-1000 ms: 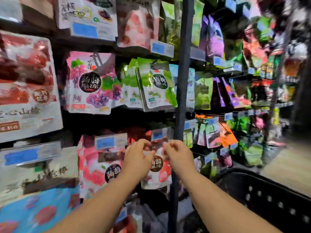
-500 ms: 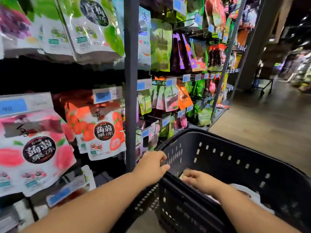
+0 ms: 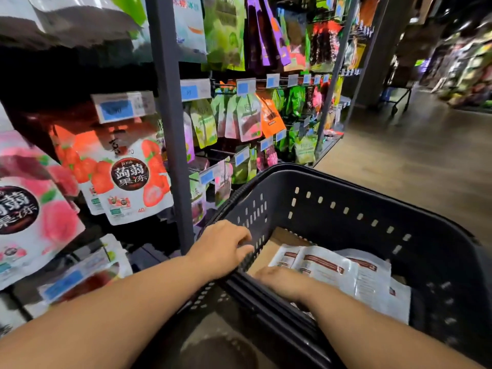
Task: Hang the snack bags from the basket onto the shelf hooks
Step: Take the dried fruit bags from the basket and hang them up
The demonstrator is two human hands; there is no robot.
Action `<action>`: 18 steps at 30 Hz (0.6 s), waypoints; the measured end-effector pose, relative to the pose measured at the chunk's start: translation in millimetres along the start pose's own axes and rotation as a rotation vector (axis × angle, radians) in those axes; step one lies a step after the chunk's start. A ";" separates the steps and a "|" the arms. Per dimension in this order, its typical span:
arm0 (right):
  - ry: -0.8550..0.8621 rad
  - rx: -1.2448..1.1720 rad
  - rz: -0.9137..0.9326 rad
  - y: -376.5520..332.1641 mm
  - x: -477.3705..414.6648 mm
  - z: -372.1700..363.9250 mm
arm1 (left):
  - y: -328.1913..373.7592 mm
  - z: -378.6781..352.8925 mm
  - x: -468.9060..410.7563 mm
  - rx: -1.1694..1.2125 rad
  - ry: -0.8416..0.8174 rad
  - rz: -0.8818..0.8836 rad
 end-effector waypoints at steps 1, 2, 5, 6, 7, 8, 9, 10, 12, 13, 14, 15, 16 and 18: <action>0.003 -0.037 -0.003 -0.4 1.8 -8.0 | -0.7 -2.0 1.5 0.011 -0.022 0.002; 0.001 -0.109 -0.019 1.2 2.1 -15.7 | -1.8 -4.9 3.9 0.010 -0.051 0.003; -0.016 -0.362 -0.067 7.3 0.5 -35.2 | -8.6 -18.5 14.7 -0.033 -0.164 0.010; -0.037 -0.406 -0.065 10.2 -0.6 -40.0 | -11.5 -23.0 18.8 -0.046 -0.188 0.015; -0.053 -0.449 -0.054 10.6 1.5 -42.4 | -13.9 -26.5 22.4 -0.057 -0.203 0.020; -0.047 -0.492 -0.053 15.0 1.2 -43.5 | -15.5 -28.8 25.0 -0.066 -0.208 0.020; -0.024 -0.533 -0.060 20.5 1.8 -41.5 | -16.8 -30.3 26.9 -0.073 -0.213 0.021; 0.034 -0.548 -0.072 29.7 -0.1 -36.6 | -17.1 -31.0 28.6 -0.081 -0.218 0.022; 0.201 -0.511 -0.100 49.1 -2.3 -20.4 | -17.4 -31.2 31.2 -0.093 -0.226 0.029; 0.286 -0.481 -0.121 60.8 -4.0 -11.7 | -17.7 -31.8 32.2 -0.098 -0.233 0.034; 0.369 -0.440 -0.146 72.4 -4.8 -2.2 | -18.1 -32.5 33.4 -0.106 -0.243 0.038; 0.448 -0.384 -0.185 85.0 -5.7 7.4 | -18.4 -33.7 34.7 -0.114 -0.253 0.040; 0.516 -0.328 -0.229 98.6 -6.8 16.2 | -18.7 -34.8 36.0 -0.120 -0.261 0.043; 0.617 -0.253 -0.300 121.2 -6.6 31.5 | -20.2 -36.1 37.6 -0.131 -0.265 0.048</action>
Point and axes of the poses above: each hand's wrist, its own x-axis away from the middle knuckle, its own z-axis out of the back of the hand, y = z × x, the point moved 5 cm from there along -x, towards the middle knuckle, and after that the axes turned 4 degrees about x, right-handed, at the moved point
